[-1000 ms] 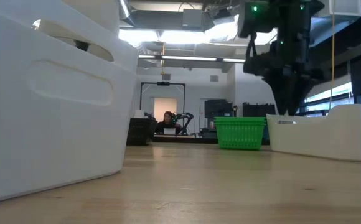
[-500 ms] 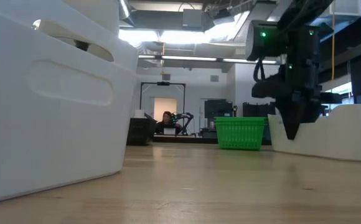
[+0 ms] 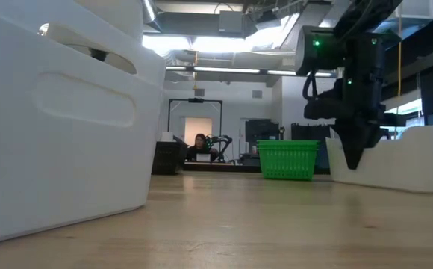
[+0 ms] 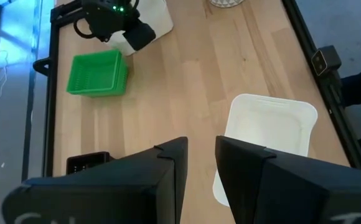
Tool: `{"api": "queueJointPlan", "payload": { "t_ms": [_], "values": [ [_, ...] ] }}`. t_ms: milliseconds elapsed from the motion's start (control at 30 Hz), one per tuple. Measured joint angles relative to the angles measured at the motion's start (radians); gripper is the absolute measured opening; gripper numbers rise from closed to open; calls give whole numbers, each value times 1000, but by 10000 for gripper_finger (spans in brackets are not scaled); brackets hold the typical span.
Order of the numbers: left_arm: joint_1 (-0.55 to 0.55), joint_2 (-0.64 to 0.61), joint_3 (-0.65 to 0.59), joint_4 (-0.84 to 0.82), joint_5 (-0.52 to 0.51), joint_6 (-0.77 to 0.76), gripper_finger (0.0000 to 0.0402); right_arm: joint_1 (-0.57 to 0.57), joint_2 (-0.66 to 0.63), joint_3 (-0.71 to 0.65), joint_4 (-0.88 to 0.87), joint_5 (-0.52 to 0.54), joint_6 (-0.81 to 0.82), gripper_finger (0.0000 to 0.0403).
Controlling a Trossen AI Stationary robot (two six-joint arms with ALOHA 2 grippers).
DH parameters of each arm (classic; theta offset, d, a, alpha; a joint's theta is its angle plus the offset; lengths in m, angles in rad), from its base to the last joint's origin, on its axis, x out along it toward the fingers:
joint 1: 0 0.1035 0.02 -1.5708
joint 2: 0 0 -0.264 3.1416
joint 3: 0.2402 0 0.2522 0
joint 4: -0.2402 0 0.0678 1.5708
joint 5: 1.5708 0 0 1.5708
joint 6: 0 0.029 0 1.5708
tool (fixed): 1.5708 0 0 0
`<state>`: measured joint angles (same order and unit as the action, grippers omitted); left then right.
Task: Stack baskets by color
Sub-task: Stack the right white bin on top of the left white bin
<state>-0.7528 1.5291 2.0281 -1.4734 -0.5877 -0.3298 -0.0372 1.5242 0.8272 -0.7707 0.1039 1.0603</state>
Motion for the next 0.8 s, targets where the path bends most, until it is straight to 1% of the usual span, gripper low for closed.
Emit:
{"api": "queueJointPlan", "payload": {
  "t_ms": [33, 67, 133, 200, 300, 533, 700, 800],
  "values": [
    [0, 0, 0, 0, 0, 0, 75, 3, 0, 0, 3, 5, -2, 19],
    [0, 0, 0, 0, 0, 0, 75, 8, 0, 0, 7, 15, -6, 11],
    [0, 0, 0, 0, 1, 0, 75, 15, 0, 7, 6, 39, -20, 10],
    [0, 0, 0, 0, 2, 0, 75, 24, 0, 26, -5, 30, -25, 5],
    [0, 0, 0, 0, 6, 0, 75, 48, 0, 78, -72, 7, -18, 4],
    [0, 0, 0, -7, 23, 0, 75, 126, 1, 268, -258, 11, 57, 2],
    [0, 0, 0, -11, 24, 0, 75, 191, 1, 422, -277, 37, 90, 2],
    [-1, 0, 0, -20, 36, -6, 75, 238, 15, 517, -272, 81, 90, 1]
  ]
}}
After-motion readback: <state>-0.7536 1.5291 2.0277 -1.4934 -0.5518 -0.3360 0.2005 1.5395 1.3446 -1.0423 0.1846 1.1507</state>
